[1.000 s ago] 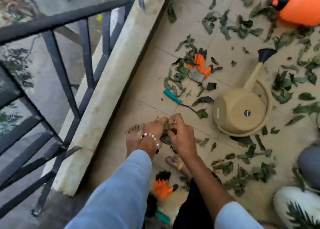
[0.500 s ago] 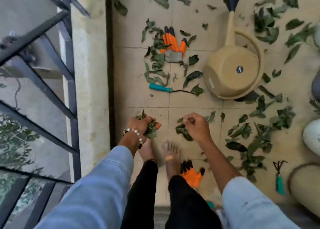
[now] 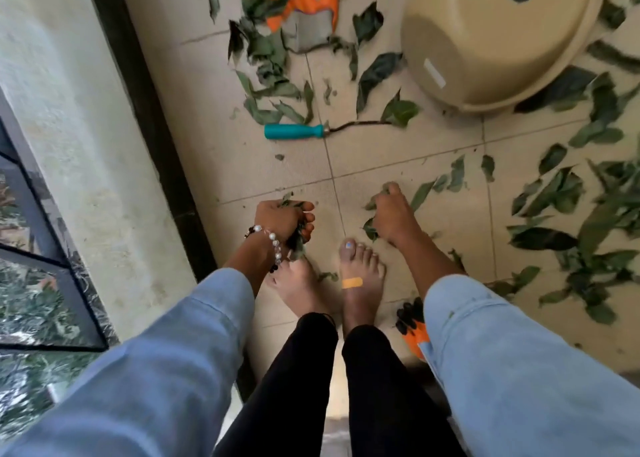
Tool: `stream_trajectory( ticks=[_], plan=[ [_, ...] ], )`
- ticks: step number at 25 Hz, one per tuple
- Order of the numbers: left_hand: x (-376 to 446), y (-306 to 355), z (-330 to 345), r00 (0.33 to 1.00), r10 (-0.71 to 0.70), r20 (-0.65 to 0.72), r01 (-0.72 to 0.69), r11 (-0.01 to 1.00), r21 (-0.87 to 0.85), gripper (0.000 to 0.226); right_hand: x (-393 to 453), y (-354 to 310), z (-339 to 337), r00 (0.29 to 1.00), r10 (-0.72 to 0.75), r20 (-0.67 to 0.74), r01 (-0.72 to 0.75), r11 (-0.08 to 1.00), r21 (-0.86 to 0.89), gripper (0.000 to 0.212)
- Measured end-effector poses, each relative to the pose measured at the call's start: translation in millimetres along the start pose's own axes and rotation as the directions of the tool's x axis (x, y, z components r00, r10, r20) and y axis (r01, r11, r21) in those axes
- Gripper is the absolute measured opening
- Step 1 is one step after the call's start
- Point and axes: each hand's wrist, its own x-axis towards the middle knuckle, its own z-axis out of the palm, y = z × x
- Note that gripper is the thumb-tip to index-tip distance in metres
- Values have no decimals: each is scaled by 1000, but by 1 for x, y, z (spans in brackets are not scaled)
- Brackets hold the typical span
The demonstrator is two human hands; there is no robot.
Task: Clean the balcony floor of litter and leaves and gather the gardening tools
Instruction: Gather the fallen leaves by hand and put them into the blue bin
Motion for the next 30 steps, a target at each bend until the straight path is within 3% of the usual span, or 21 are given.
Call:
stream_trajectory(
  ticks=[3, 5, 6, 9, 11, 13, 14, 15, 16, 17, 18, 19, 21, 26, 28, 30],
  plan=[
    [-12, -2, 3, 997, -62, -37, 62, 998, 6, 21, -19, -5, -16, 962, 24, -273, 84, 923, 376, 24],
    [-26, 1, 8, 997, -70, -8, 70, 997, -36, 28, -43, -22, -33, 966, 75, -248, 121, 716, 688, 12],
    [-29, 2, 11, 998, -69, 6, 69, 997, -42, 39, -54, -32, -36, 980, 34, -194, 128, 640, 758, 10],
    [-29, 1, 16, 998, -55, -2, 55, 996, 64, 69, -81, -64, -34, 982, -153, -108, 178, 582, 794, 19],
    [-23, -3, 11, 998, -49, -40, 52, 995, 85, 63, -89, -72, -31, 977, -189, -100, 188, 539, 821, 24],
    [-25, -6, 1, 996, -65, -68, 67, 997, 25, 50, -85, -68, -25, 991, -114, -76, 115, 392, 913, 21],
    [-28, -7, -5, 995, -67, -76, 66, 998, -5, 41, -82, -63, -20, 996, -59, -72, 89, 385, 919, 17],
    [-27, -11, -10, 993, -66, -97, 66, 998, -8, 35, -75, -56, -12, 994, -57, -97, 113, 510, 853, 12],
    [-22, -18, -16, 989, -64, -130, 67, 998, 18, 33, -64, -46, 3, 983, -159, -91, 179, 732, 658, 9],
    [-16, -25, -21, 985, -48, -168, 58, 997, 57, 32, -55, -39, 16, 951, -309, 8, 287, 891, 351, 8],
    [-10, -31, -26, 982, -25, -188, 45, 994, 102, 32, -49, -36, 32, 907, -385, 169, 386, 922, 26, 11],
    [-1, -40, -32, 981, 2, -195, 24, 991, 132, 32, -45, -37, 46, 878, -377, 294, 446, 867, -222, 14],
    [16, -56, -39, 983, 25, -179, 0, 990, 140, 34, -43, -42, 72, 849, -380, 368, 523, 710, -472, 17],
    [43, -82, -45, 986, 58, -154, -44, 995, 89, 34, -34, -48, 109, 739, -527, 420, 644, 369, -670, 14],
    [42, -85, -46, 985, 65, -158, -52, 995, 84, 33, -35, -48, 110, 730, -511, 454, 669, 400, -626, 12],
    [36, -87, -46, 984, 89, -154, -76, 993, 88, 33, -37, -44, 110, 799, -500, 334, 600, 648, -469, 6]
  ],
)
